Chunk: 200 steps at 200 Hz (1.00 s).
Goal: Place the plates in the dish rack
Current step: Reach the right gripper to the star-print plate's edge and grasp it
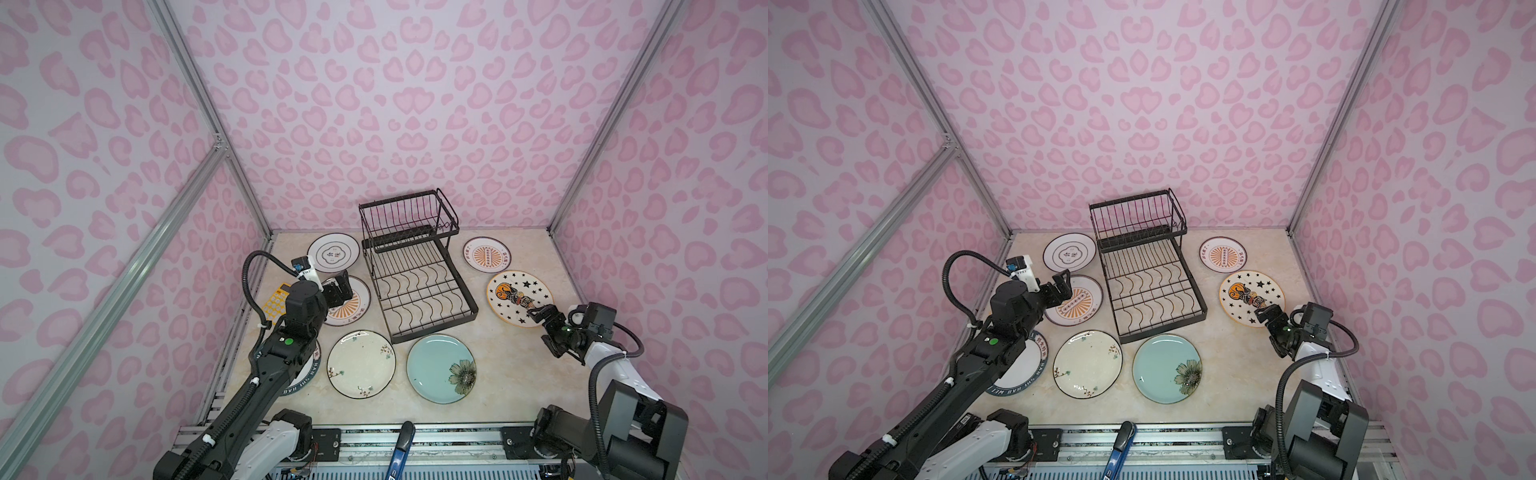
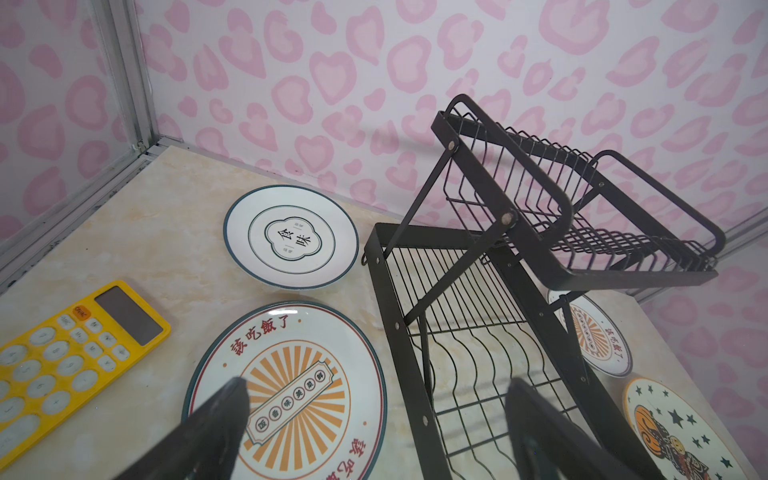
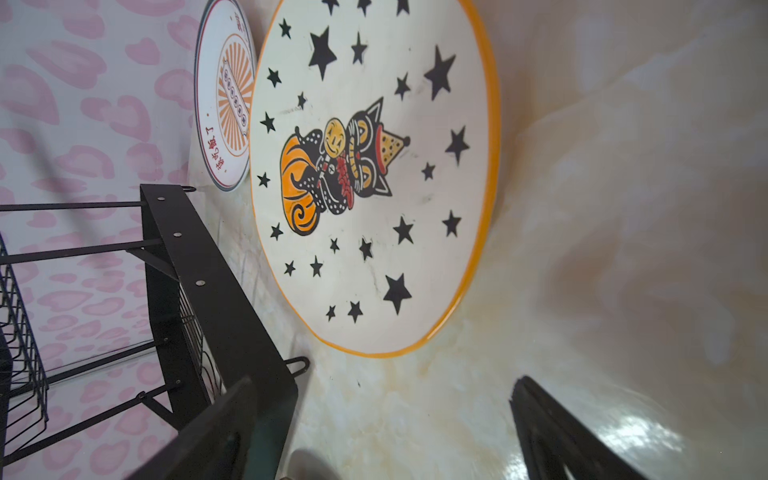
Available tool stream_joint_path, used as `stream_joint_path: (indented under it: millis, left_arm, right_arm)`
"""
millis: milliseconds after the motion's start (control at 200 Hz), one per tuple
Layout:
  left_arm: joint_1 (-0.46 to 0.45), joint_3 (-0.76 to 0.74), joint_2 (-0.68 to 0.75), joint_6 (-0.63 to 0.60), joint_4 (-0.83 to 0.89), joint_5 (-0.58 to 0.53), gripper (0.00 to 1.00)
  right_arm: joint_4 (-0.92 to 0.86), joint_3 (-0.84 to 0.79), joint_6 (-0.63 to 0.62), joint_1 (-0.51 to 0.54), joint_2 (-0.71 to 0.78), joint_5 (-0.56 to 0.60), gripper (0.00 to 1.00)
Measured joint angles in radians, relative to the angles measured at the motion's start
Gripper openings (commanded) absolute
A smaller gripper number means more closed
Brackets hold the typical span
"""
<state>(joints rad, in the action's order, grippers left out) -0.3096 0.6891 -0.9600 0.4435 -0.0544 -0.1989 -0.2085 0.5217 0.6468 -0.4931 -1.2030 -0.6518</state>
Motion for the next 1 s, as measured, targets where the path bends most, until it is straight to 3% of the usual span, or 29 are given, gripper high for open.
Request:
stream_joint_path:
  millis: [415,1000]
  left_arm:
    - [-0.001,0.021,-0.041,0.009,0.008,0.029,0.98]
    - [-0.006,0.037,-0.044,0.019,0.046,0.035,0.98]
  right_arm:
    - [0.17,-0.062,0.068,-0.025,-0.083,0.001,0.84]
    - [0.488,-0.112,0.148,-0.037,-0.242,-0.037,0.64]
